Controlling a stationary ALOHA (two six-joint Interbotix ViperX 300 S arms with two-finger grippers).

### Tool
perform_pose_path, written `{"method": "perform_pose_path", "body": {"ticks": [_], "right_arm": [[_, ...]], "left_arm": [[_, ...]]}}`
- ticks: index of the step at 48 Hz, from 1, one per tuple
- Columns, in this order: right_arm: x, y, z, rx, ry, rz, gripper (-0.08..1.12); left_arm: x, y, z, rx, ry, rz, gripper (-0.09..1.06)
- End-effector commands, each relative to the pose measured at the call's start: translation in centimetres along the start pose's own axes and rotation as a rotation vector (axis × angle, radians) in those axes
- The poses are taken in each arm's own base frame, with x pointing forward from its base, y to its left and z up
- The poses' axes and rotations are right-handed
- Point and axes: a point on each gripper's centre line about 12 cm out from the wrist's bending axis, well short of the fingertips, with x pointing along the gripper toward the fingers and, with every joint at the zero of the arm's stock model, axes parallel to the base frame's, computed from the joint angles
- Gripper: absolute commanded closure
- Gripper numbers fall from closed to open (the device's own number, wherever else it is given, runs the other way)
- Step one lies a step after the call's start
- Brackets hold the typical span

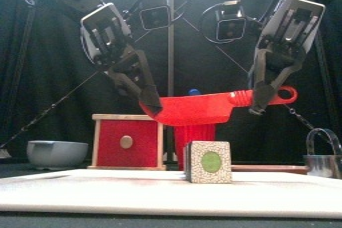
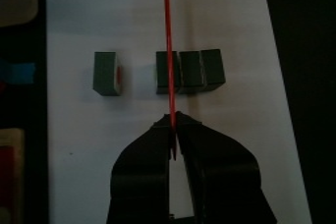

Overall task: Place sushi on board then cut the sushi with the knife then place the pieces on the plate
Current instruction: Cut the sushi into 4 pieces

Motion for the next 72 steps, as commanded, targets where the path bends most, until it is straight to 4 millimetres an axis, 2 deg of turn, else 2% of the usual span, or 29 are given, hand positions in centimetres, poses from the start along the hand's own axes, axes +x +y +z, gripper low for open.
{"method": "perform_pose_path", "body": {"ticks": [1, 17, 49, 72], "right_arm": [[-0.1, 0.8, 0.2, 0.005, -0.006, 0.022, 0.76], [1.2, 1.1, -0.5, 0.010, 0.024, 0.023, 0.76], [2.2, 0.8, -1.1, 0.009, 0.057, 0.011, 0.76], [4.3, 0.2, -2.4, 0.024, 0.108, -0.010, 0.76]], "left_arm": [[0.2, -0.3, 0.2, -0.017, 0.007, -0.008, 0.50], [1.1, -0.4, 0.2, -0.030, 0.021, -0.013, 0.50], [1.8, -0.5, -0.3, -0.033, 0.038, -0.013, 0.50], [4.0, -0.1, -1.9, -0.039, 0.100, -0.003, 0.50]]}}
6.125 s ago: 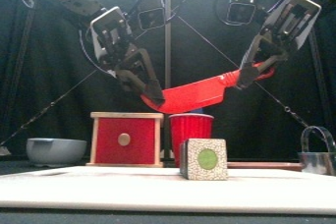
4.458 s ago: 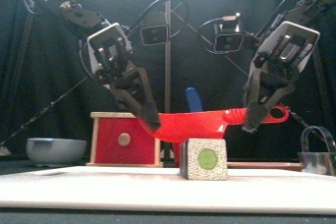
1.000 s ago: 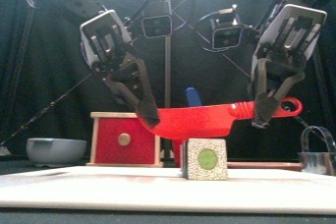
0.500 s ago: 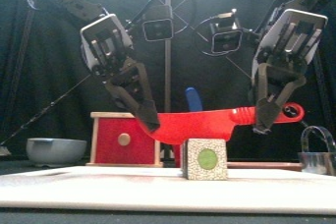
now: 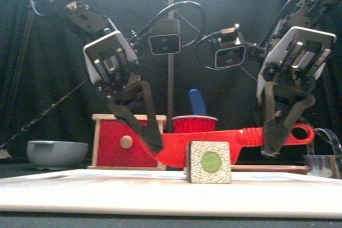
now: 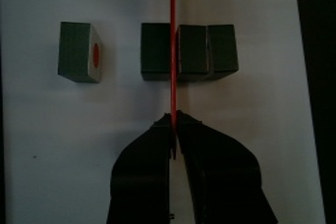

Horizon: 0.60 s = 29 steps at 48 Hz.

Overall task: Place sushi on board then cut the sushi with the knife then place the pieces on the plate
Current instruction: Cut the sushi into 4 pieces

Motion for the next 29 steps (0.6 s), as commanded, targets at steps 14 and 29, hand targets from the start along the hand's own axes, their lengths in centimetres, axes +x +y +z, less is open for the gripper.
{"method": "perform_pose_path", "body": {"ticks": [14, 29], "right_arm": [[0.2, 0.0, -0.4, -0.006, 0.014, -0.004, 0.76], [-0.5, -0.9, 0.4, -0.010, -0.010, -0.021, 0.76]], "left_arm": [[0.1, 0.7, 0.3, -0.007, -0.009, 0.011, 0.50], [0.0, 1.8, 0.8, 0.011, -0.020, 0.033, 0.50]]}}
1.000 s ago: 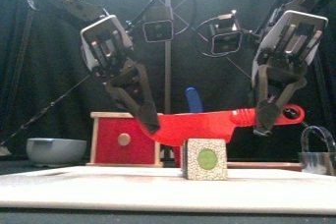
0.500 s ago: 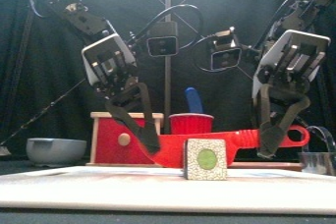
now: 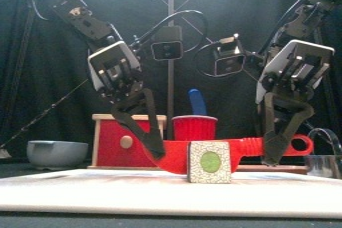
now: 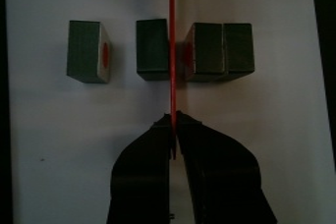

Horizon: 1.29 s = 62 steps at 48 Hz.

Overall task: Place sushi on board then cut the sushi with the knife then place the pieces on the plate
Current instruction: Cut the sushi into 4 pieces

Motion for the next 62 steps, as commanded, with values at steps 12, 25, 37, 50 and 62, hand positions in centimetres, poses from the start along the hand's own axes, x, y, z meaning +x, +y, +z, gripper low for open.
{"method": "perform_pose_path", "body": {"ticks": [12, 25, 37, 50, 62], "right_arm": [[-1.6, 0.1, 1.0, 0.012, -0.047, 0.014, 0.76], [-4.1, 1.0, 2.2, -0.007, -0.088, 0.037, 0.76], [-5.4, 2.0, 2.6, -0.010, -0.117, 0.066, 0.76], [-5.3, 3.3, 2.1, -0.019, -0.105, 0.098, 0.76], [-4.8, 3.4, 1.8, -0.011, -0.087, 0.101, 0.76]], "left_arm": [[-0.7, 0.3, 0.8, 0.016, -0.016, 0.008, 0.50], [-2.9, 0.0, 2.7, 0.032, -0.072, 0.004, 0.51], [-4.6, -1.6, 3.6, 0.075, -0.090, -0.020, 0.51], [-3.6, -3.5, 2.7, 0.075, -0.052, -0.056, 0.51], [-3.1, -3.9, 2.3, 0.039, -0.034, -0.071, 0.51]]}}
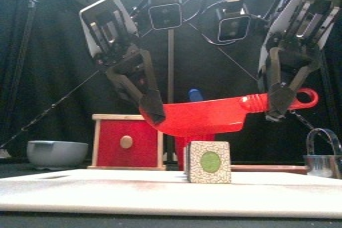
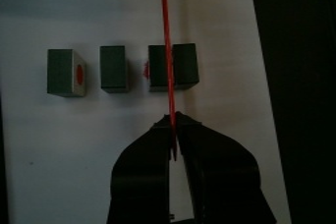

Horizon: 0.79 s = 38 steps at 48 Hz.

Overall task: Place sushi on board then cut the sushi with the knife then place the pieces on the plate
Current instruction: Cut the sushi into 4 pieces

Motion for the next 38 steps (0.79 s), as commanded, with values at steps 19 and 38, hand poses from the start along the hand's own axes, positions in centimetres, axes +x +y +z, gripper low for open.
{"method": "perform_pose_path", "body": {"ticks": [19, 38], "right_arm": [[0.0, 0.7, 0.2, -0.001, -0.009, 0.019, 0.76], [0.8, 0.5, -0.2, 0.003, 0.015, 0.009, 0.76]], "left_arm": [[0.0, -0.5, 0.5, -0.001, -0.008, -0.011, 0.51], [0.8, -0.5, -0.2, -0.026, 0.015, -0.015, 0.51]]}}
